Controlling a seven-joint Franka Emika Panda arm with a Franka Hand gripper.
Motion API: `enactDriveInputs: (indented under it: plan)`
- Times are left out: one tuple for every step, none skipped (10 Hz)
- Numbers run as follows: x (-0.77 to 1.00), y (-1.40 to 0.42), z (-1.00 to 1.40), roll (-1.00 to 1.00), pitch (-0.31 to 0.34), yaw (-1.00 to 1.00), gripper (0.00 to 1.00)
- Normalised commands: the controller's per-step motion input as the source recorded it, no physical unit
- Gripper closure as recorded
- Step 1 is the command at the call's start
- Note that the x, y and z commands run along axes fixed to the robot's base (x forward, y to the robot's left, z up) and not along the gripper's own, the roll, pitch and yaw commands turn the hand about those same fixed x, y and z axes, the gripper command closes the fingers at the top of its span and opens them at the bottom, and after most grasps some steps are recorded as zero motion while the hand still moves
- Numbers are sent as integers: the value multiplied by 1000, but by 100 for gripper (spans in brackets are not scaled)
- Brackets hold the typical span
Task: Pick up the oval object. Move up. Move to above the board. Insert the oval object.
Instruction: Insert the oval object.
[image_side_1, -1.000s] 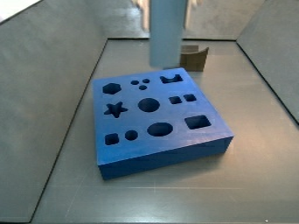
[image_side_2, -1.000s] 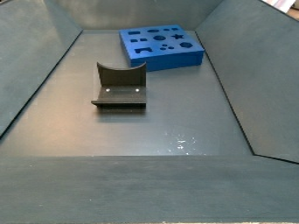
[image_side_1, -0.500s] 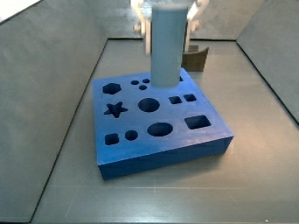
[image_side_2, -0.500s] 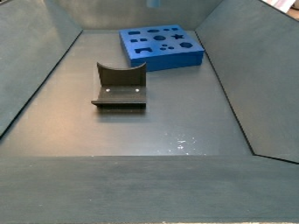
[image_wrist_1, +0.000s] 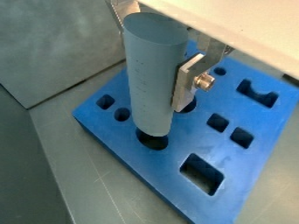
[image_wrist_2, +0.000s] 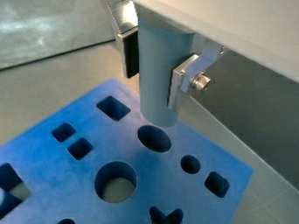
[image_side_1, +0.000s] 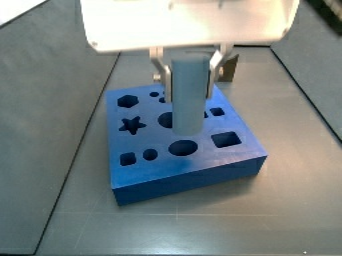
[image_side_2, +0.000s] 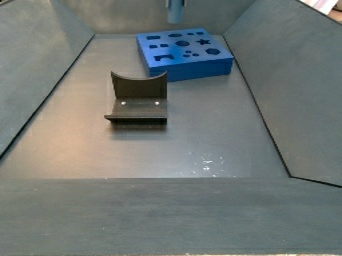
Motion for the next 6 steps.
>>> enactDriveInputs:
  plan:
    - [100,-91,-720,146,-203,0,100]
    - [97,-103,-723,131,-211,0,100]
    - [6,-51,-391,51,-127,0,100]
    - [0,-17,-154,0,-84,0,100]
    - [0,0,-231,0,-87,0,100]
    - [-189,20,-543,136,-140,0,100]
